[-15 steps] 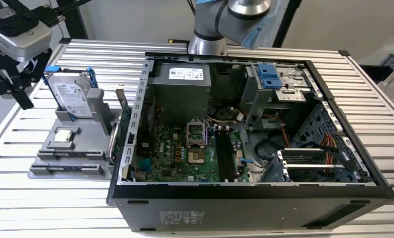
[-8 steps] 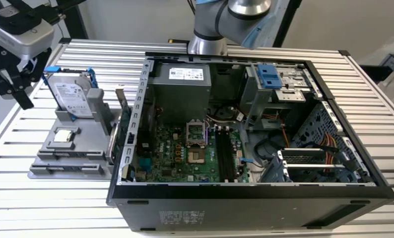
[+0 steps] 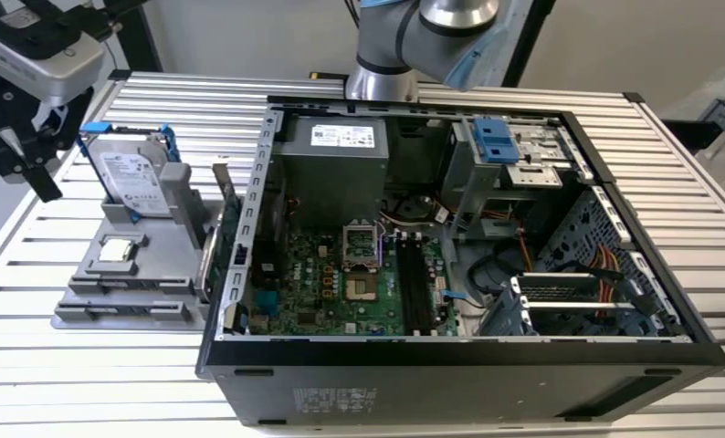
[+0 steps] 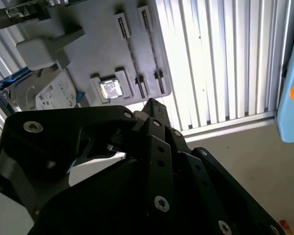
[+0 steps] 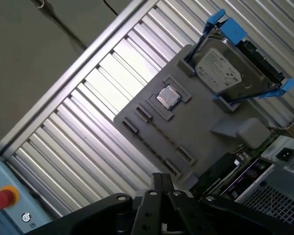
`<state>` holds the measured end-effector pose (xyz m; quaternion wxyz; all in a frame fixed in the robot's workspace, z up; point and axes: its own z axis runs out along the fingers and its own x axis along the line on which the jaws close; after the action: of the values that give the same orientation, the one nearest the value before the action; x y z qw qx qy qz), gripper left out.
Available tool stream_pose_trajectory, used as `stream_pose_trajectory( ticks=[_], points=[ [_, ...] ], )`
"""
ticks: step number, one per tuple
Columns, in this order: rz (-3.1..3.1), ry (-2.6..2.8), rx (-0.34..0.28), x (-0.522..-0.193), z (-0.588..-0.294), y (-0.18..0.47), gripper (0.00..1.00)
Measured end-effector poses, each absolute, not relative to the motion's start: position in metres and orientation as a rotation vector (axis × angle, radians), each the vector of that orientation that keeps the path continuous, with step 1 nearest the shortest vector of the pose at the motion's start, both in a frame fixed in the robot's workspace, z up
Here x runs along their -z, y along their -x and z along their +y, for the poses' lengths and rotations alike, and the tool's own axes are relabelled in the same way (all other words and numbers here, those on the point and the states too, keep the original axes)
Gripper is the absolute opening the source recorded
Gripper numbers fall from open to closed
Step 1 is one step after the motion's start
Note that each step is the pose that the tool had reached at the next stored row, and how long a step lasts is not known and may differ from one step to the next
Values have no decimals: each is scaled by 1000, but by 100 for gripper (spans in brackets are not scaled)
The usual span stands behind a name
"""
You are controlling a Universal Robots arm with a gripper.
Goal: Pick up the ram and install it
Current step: 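Pick up the ram and move it above insertion slot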
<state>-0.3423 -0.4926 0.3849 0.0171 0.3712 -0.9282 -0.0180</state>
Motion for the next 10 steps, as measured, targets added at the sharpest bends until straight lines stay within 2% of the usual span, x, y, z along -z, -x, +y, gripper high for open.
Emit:
stream_pose_trajectory(
  ticks=[10],
  points=[
    [-2836,-1265,54,-385,-493,342,0]
  ],
)
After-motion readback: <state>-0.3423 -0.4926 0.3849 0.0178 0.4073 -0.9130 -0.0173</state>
